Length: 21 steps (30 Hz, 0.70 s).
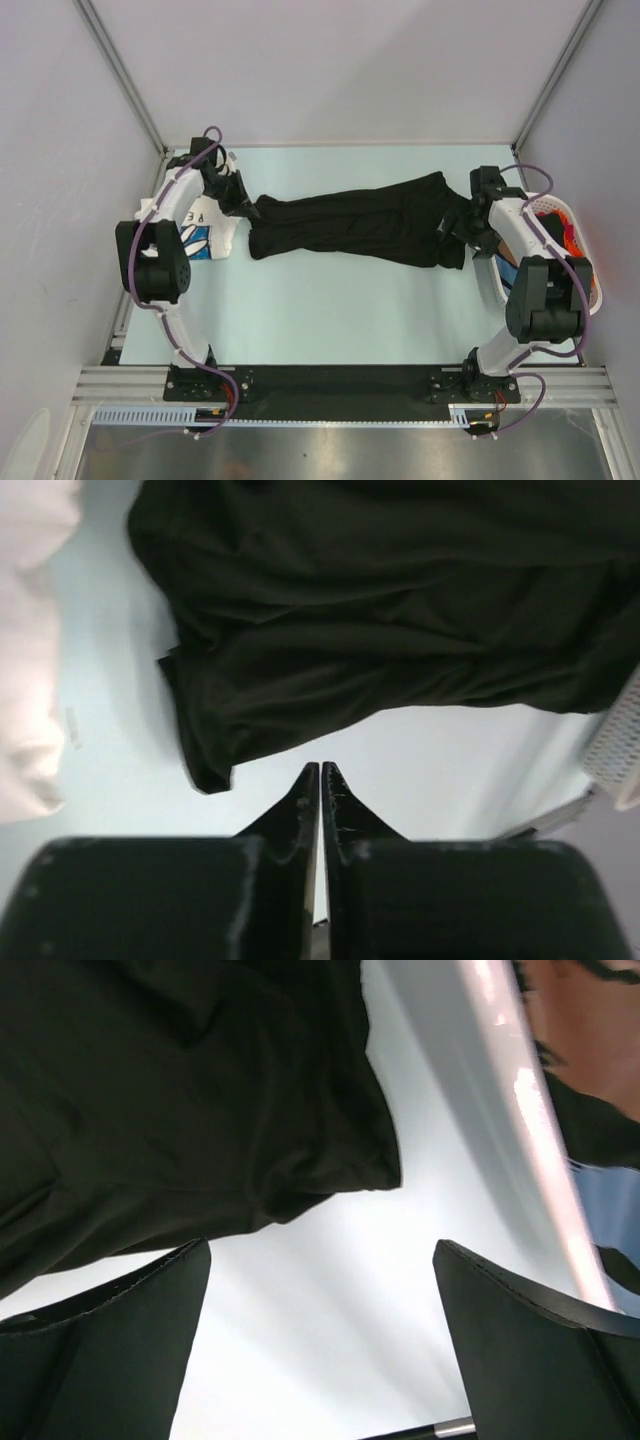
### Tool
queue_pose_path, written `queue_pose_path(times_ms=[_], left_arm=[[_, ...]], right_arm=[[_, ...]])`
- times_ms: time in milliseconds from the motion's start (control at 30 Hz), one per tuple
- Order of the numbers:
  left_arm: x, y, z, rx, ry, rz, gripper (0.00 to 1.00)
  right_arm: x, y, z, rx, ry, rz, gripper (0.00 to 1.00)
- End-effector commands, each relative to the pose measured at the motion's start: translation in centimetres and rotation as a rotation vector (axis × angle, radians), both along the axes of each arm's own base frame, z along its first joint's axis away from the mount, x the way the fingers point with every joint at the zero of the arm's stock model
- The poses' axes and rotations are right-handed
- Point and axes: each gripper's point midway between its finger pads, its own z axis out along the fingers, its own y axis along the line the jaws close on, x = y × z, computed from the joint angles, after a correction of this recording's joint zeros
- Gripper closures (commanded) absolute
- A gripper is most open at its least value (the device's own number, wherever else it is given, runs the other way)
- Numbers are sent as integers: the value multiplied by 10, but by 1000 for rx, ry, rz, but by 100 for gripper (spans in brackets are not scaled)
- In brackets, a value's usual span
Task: Fold and stack the t-shirts
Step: Fold the tshirt
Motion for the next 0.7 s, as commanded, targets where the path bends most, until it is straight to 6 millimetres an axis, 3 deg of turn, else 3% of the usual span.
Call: queue_pose_path(times_ms=[0,67,200,233,300,333,367,500,667], left_arm=[[42,-21,19,-124,-106,-48,100],[57,-25,25,-125,-137,-61,100],[73,-32,35,-138,-177,-77,97],[74,-34,36,-149,-180,-83,62],[78,-40,40,-154,-209,-99,28],[80,-43,43,-153,-231,-109,18],[80,-48,43,-151,-244,-129,2],[83,-65,39,-171,-279,-192,0],[88,-71,13,-162,-251,-233,0]], right_arm=[[16,15,-9,87,-11,-10,0],[27,29,-7,161,-42,11,1],[28,39,-12,212,1,-4,4],[25,40,-14,222,17,-10,4],[16,40,-14,231,41,-40,4],[13,41,-10,235,31,-48,4],[9,42,-8,245,28,-52,4],[-14,42,-10,341,47,-158,3],[-31,51,-5,500,4,-258,3]])
